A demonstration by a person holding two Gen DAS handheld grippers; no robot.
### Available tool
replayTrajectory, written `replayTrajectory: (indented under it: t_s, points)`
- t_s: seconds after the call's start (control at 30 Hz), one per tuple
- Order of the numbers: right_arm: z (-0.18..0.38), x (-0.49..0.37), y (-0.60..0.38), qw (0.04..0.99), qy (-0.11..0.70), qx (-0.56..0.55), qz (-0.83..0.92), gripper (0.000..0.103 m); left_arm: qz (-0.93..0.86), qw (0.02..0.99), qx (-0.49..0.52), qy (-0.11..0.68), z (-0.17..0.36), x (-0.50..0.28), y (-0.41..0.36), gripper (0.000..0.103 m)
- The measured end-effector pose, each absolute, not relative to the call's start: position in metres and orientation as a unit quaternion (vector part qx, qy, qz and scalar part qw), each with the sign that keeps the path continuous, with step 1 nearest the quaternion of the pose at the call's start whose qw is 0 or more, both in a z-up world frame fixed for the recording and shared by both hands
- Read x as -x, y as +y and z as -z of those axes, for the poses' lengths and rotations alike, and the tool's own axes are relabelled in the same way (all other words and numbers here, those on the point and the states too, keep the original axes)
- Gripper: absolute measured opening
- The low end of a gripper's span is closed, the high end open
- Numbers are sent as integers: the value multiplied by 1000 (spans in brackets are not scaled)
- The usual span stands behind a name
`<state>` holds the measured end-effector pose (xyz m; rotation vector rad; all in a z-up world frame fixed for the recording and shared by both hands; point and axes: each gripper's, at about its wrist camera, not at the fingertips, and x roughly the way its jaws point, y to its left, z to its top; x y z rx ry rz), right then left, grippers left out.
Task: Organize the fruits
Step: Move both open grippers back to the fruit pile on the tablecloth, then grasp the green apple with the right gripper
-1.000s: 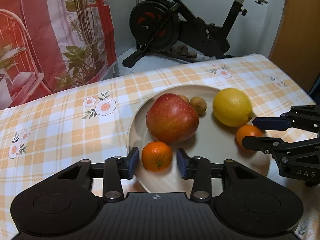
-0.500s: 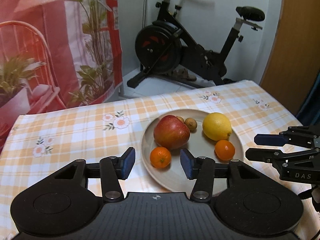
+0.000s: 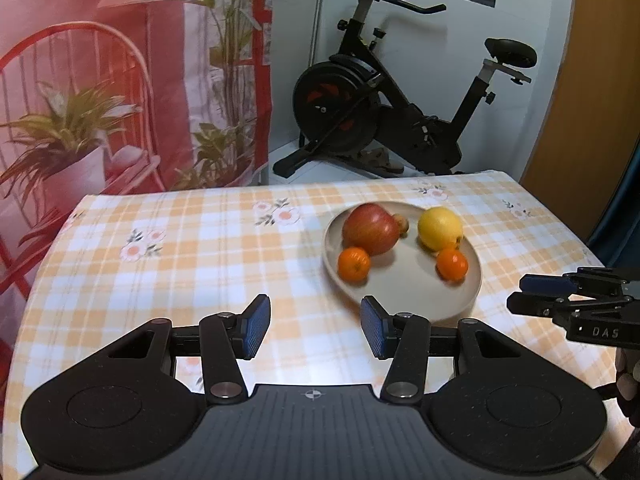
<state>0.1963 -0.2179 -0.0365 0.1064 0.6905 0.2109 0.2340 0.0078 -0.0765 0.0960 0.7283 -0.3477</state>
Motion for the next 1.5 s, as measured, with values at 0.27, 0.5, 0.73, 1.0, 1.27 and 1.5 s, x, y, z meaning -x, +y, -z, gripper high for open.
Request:
replayTrajectory:
  t_s: [0.27,0.5,0.73,1.0,1.27,1.5]
  points:
    - [38,-180,-203,932,342,-54,-108,35,162,919,-27,359,85,-211,29,52]
    - [42,-168,-183,926,353,-41,-124,35,163,915,-10,370,98,-200,38,52]
    - [45,-164,-173,924,361,-32,-125,35,169,914,-1,368,102,-189,44,52]
    - [60,-168,-167,917,377,-19,-127,36,167,913,10,372,112,-181,44,52]
    - [68,-170,-166,914,384,-18,-130,38,167,913,10,372,113,-179,43,52]
    - [71,-174,-165,911,389,-14,-135,38,177,912,4,370,113,-177,38,52]
